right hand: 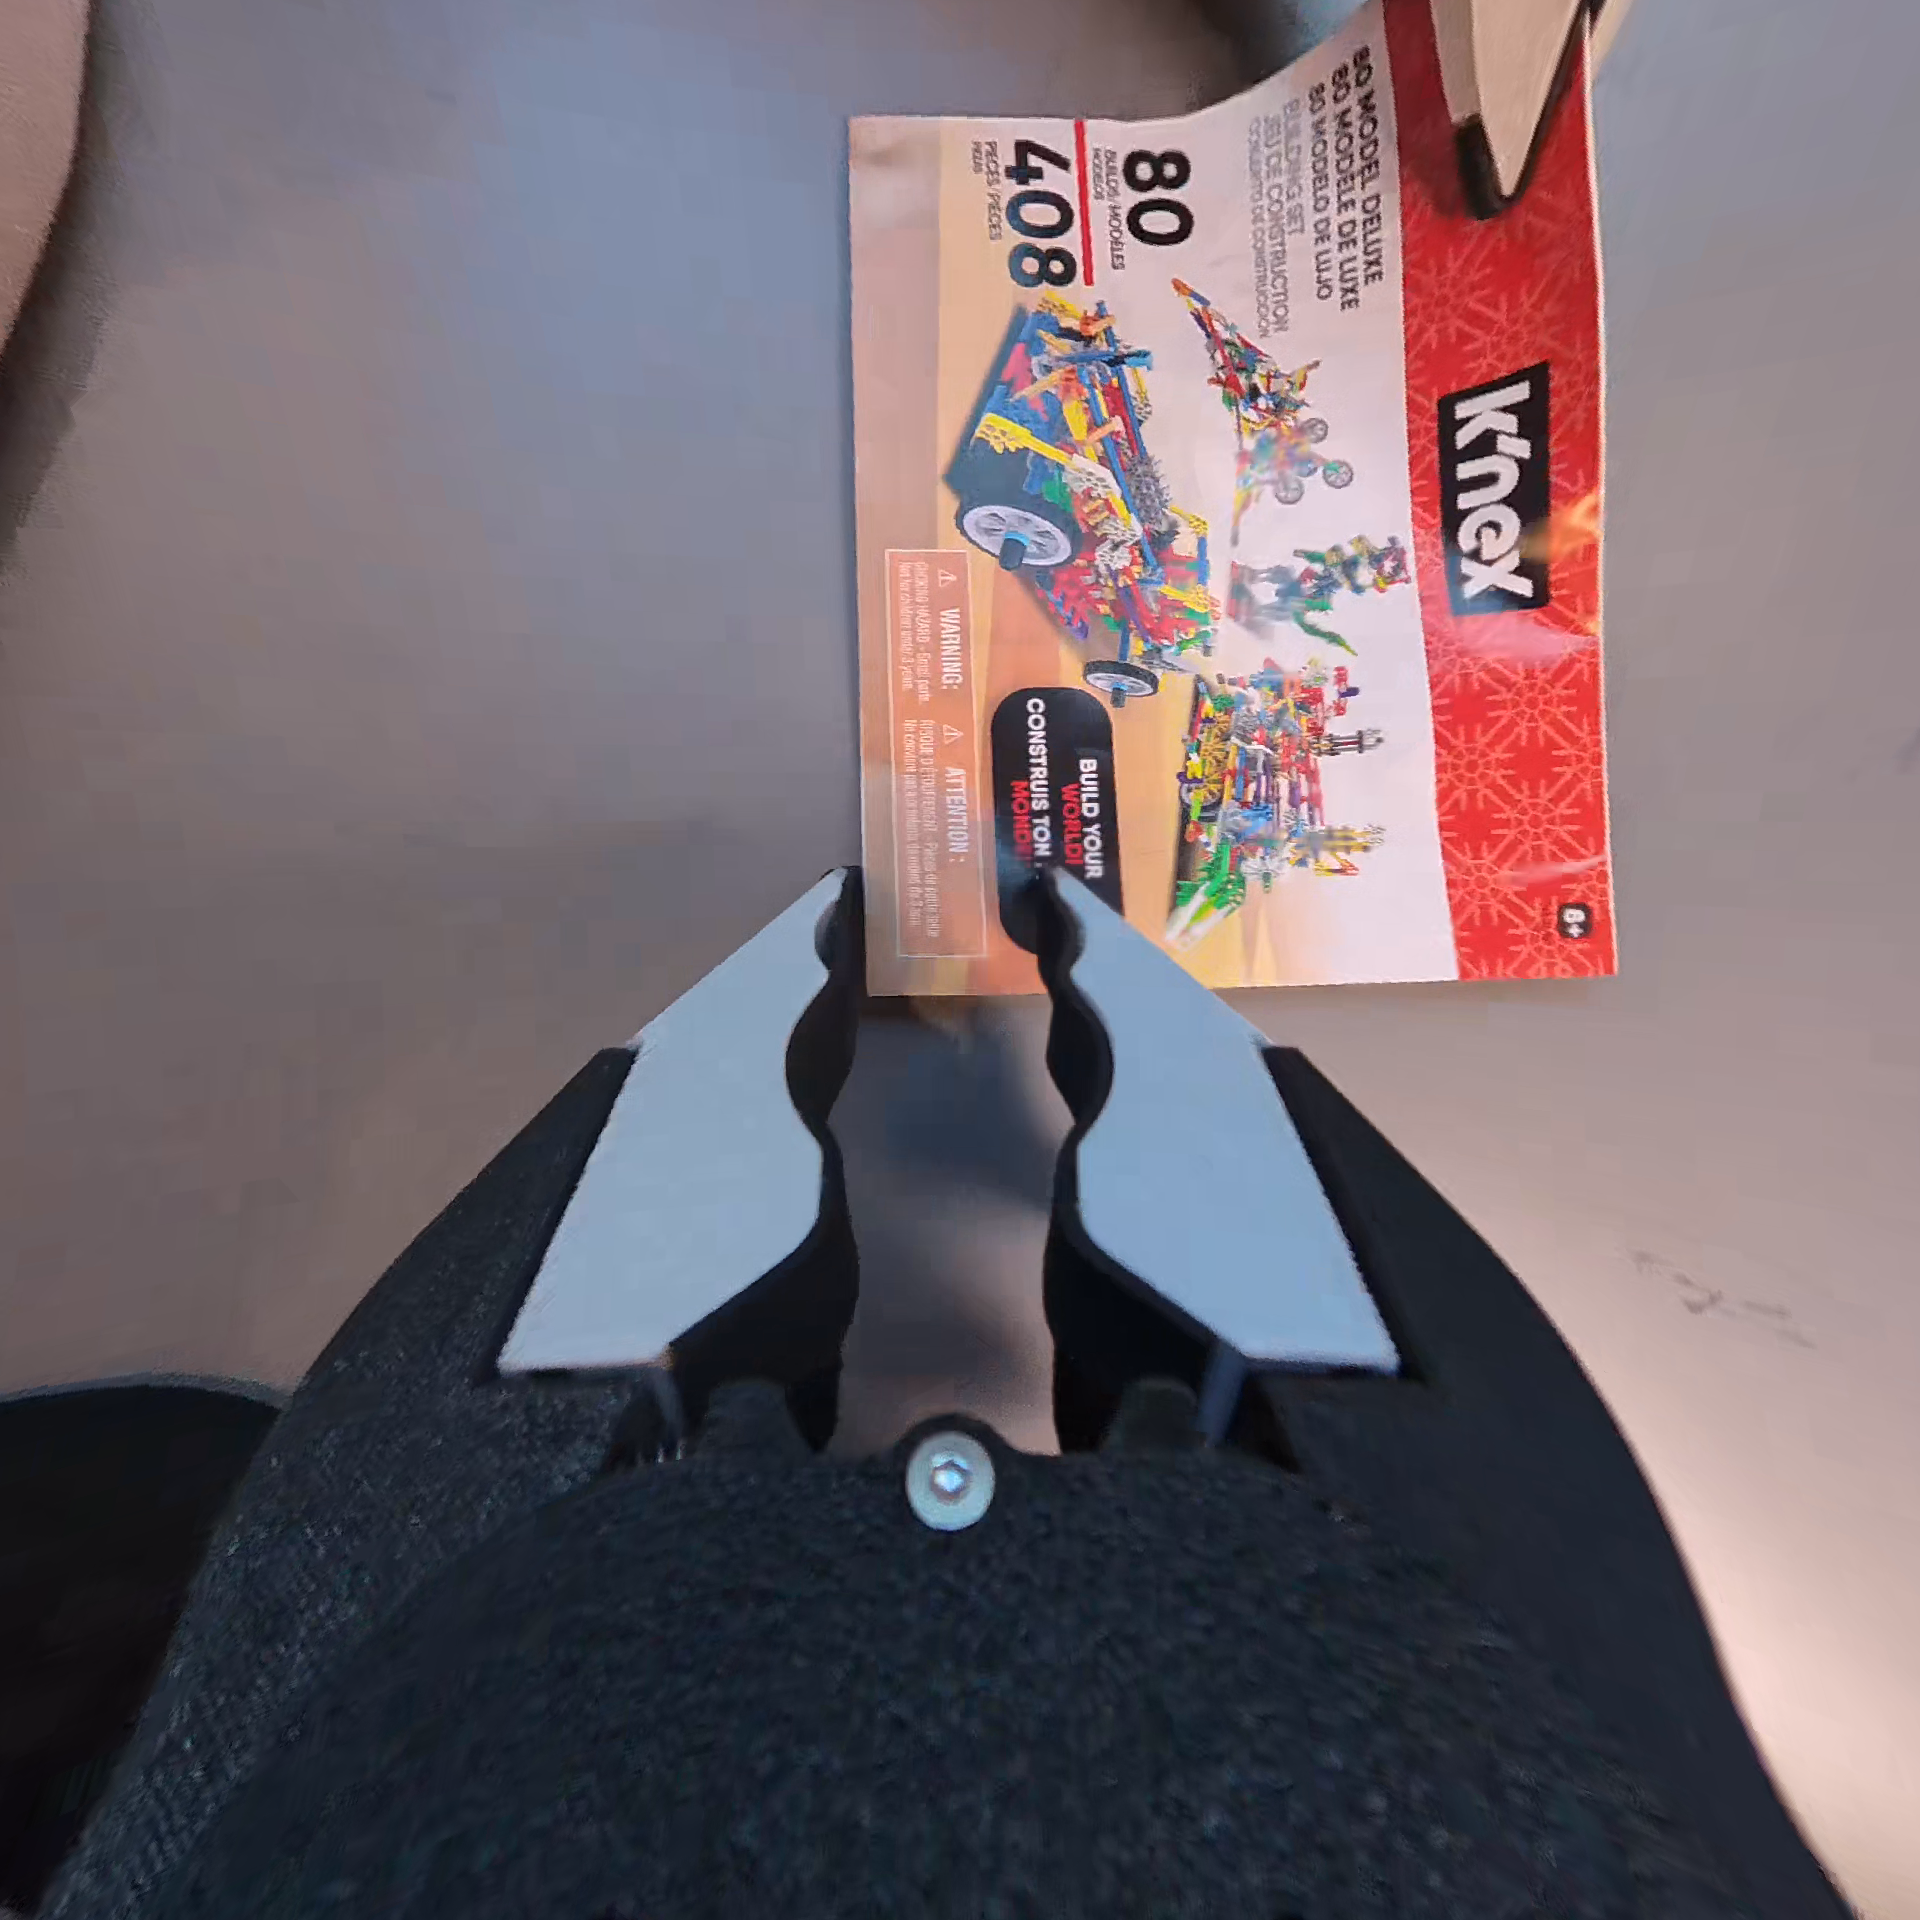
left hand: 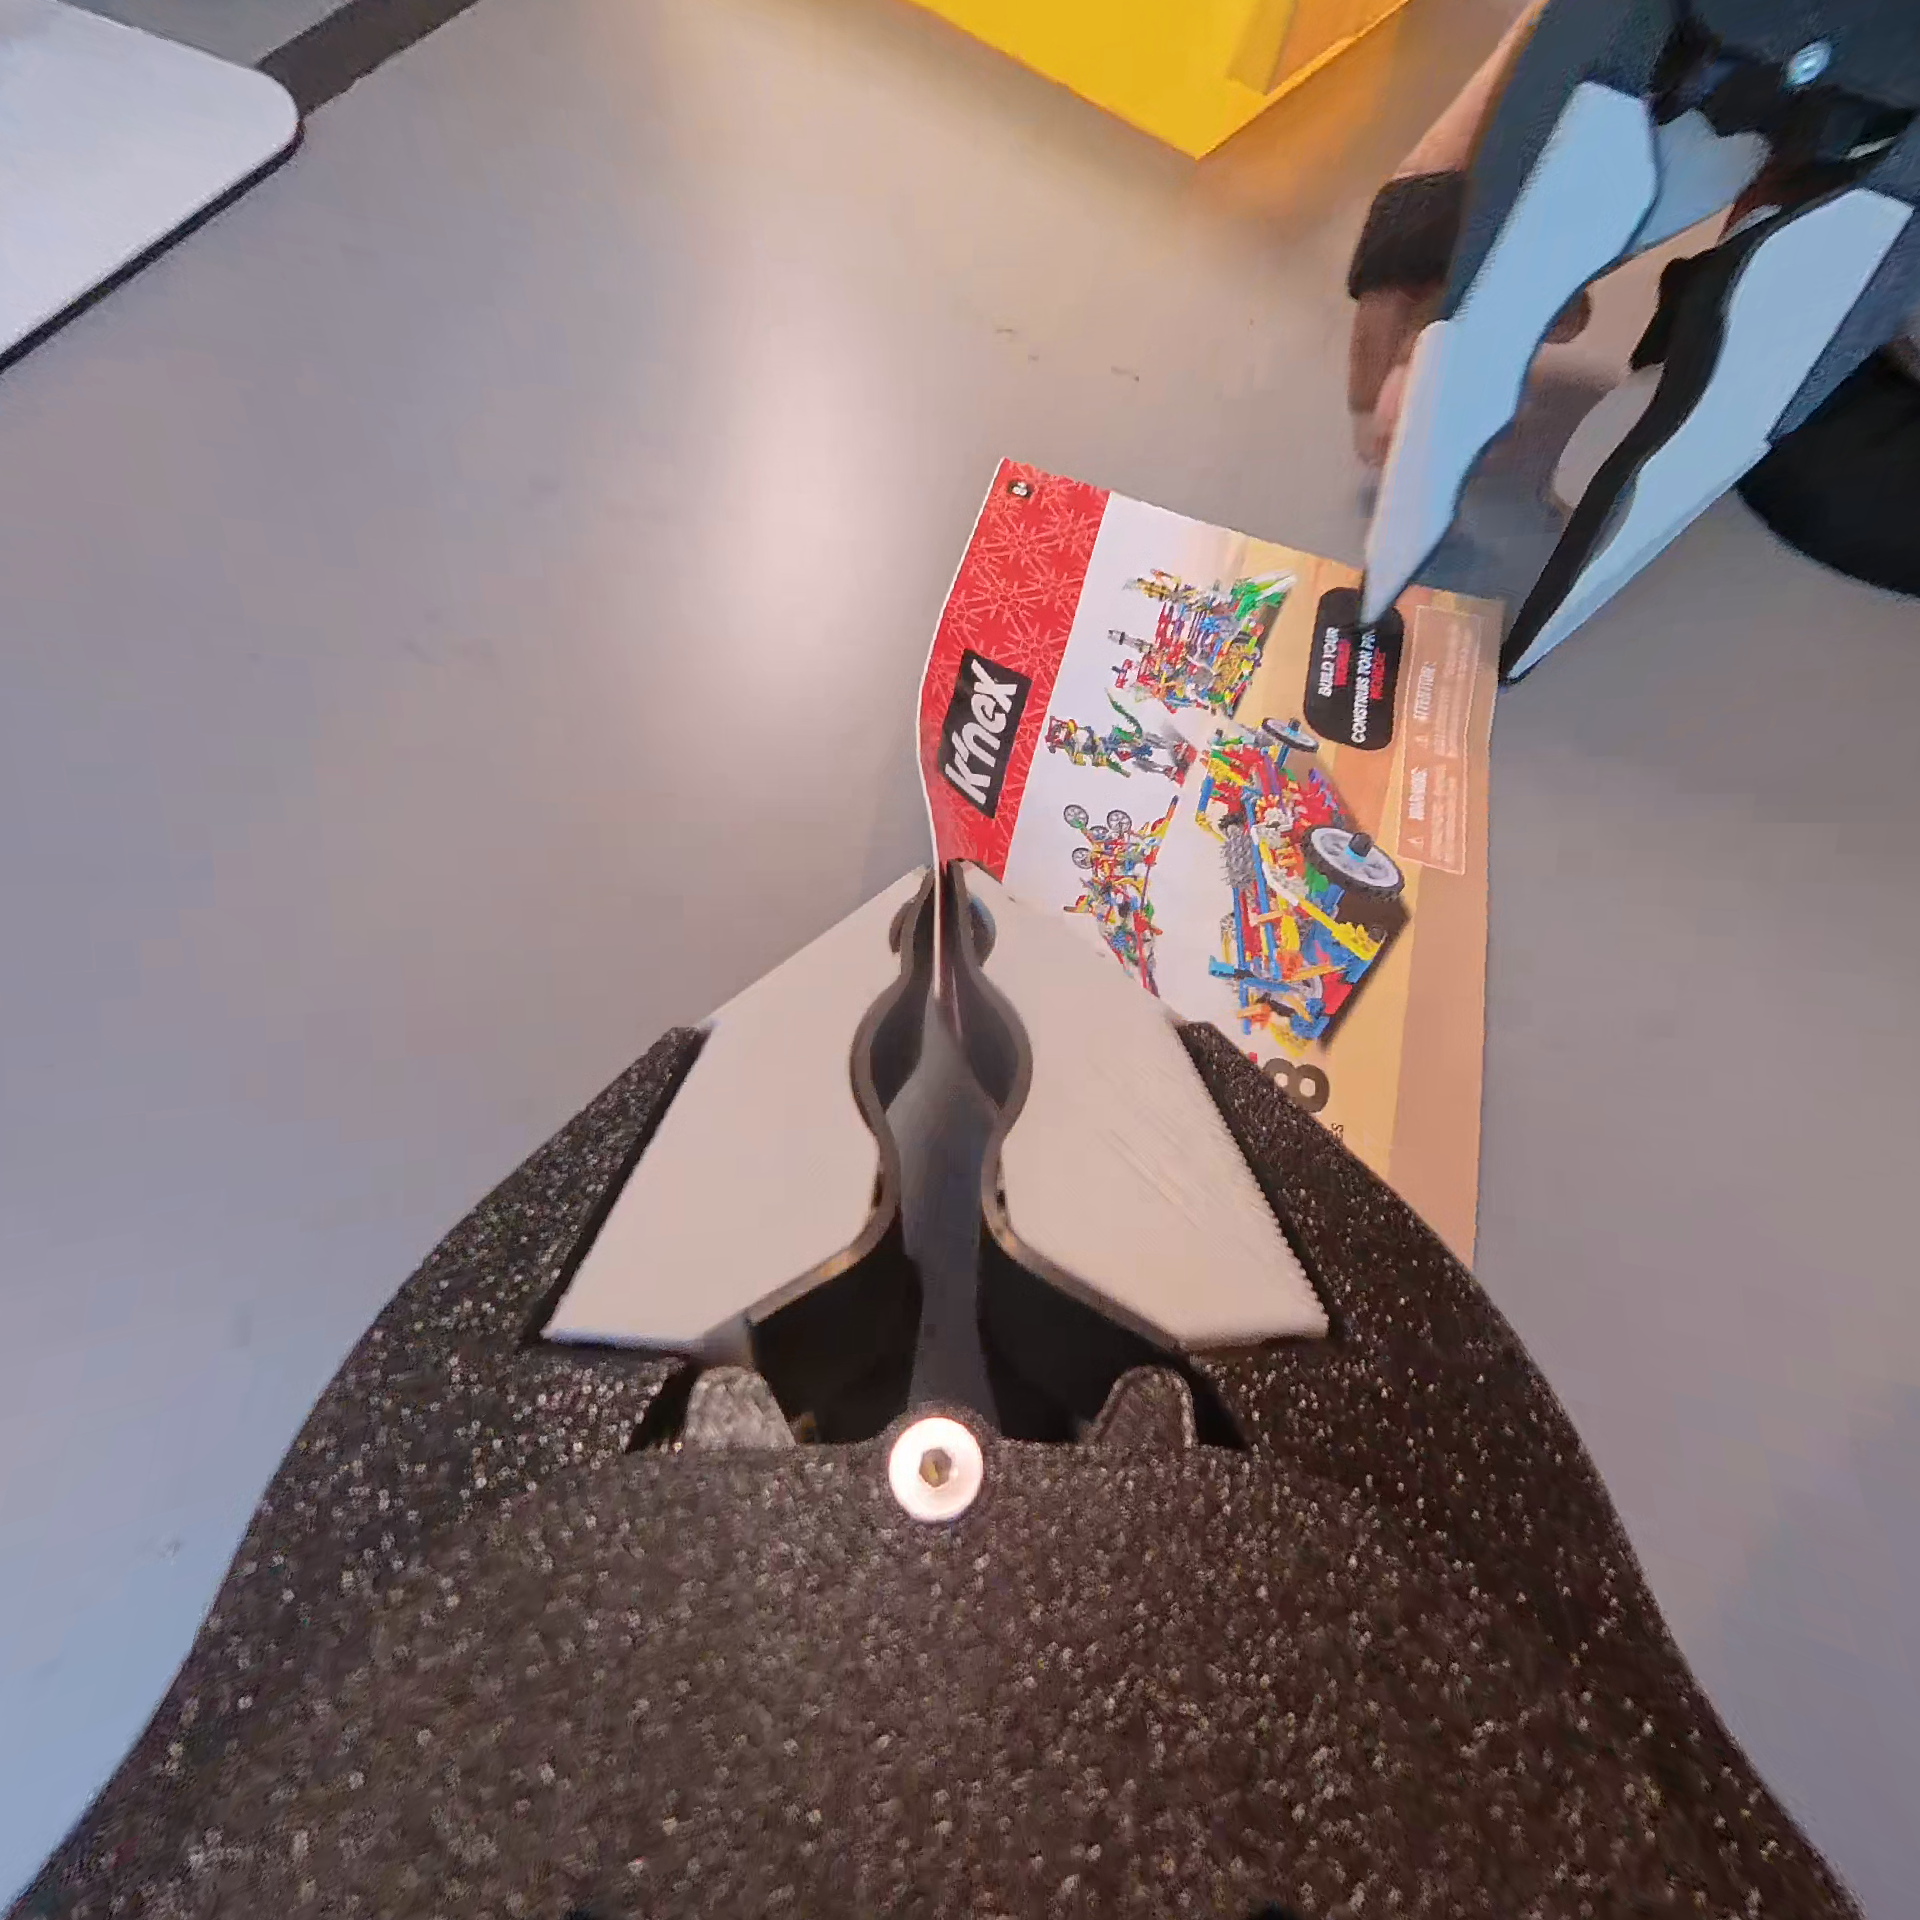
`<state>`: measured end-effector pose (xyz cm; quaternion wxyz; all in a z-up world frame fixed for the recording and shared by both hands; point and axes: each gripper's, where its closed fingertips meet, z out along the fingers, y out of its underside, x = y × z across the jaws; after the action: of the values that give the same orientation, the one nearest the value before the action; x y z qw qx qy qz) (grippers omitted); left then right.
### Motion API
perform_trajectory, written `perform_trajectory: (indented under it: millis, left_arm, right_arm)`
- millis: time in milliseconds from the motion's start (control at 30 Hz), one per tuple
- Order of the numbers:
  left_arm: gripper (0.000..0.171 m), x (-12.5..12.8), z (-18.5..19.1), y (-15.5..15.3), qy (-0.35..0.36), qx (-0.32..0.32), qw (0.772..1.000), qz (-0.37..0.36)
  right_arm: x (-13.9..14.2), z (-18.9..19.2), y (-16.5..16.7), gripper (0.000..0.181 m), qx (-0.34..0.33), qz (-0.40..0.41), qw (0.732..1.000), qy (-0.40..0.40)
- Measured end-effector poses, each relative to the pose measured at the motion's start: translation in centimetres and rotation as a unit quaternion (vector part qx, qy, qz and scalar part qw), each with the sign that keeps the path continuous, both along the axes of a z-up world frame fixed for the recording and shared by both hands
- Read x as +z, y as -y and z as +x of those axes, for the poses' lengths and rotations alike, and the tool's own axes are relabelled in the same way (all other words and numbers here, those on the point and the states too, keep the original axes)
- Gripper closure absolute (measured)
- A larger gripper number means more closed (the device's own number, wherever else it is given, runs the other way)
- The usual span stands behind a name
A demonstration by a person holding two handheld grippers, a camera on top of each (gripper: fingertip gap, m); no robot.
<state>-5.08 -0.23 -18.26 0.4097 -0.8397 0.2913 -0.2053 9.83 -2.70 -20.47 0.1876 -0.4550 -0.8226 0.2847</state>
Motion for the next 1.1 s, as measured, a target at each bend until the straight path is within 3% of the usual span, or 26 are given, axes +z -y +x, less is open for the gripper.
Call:
perform_trajectory:
  millis: [167,500,633,700,800,900,1100]
  left_arm:
    - [0.171,-0.4,-0.3,-0.3,-0.036,-0.002,0.999,0.014]
    - [0.171,-1.1,-0.3,-0.3,-0.08,-0.009,0.996,0.026]
    - [0.152,-1.3,-0.6,-0.6,-0.114,0.001,0.992,0.043]
    - [0.138,-0.2,-1.1,-1.0,-0.135,0.017,0.988,0.08]
    - [0.131,3.4,0.8,-0.1,-0.075,-0.005,0.99,0.12]
    - [0.133,5.7,5.3,3.1,0.029,-0.092,0.991,0.097]
    - [0.164,4.8,8.9,6.0,0.033,-0.168,0.983,0.066]
  right_arm:
    - [0.8,-0.3,0.7,0.18,0.004,-0.027,0.999,-0.031]
    - [3.7,-1.5,0.2,0.181,-0.019,-0.032,0.993,-0.111]
    - [5.8,-1.8,1.3,0.181,-0.01,-0.073,0.986,-0.147]
    - [6.4,-1.9,1.5,0.181,-0.012,-0.086,0.984,-0.157]
    - [7.1,-2.0,1.8,0.181,-0.016,-0.111,0.979,-0.168]
    - [7.8,-2.3,1.6,0.181,-0.027,-0.127,0.975,-0.181]
    - [8.4,-2.6,1.9,0.181,-0.028,-0.149,0.97,-0.19]
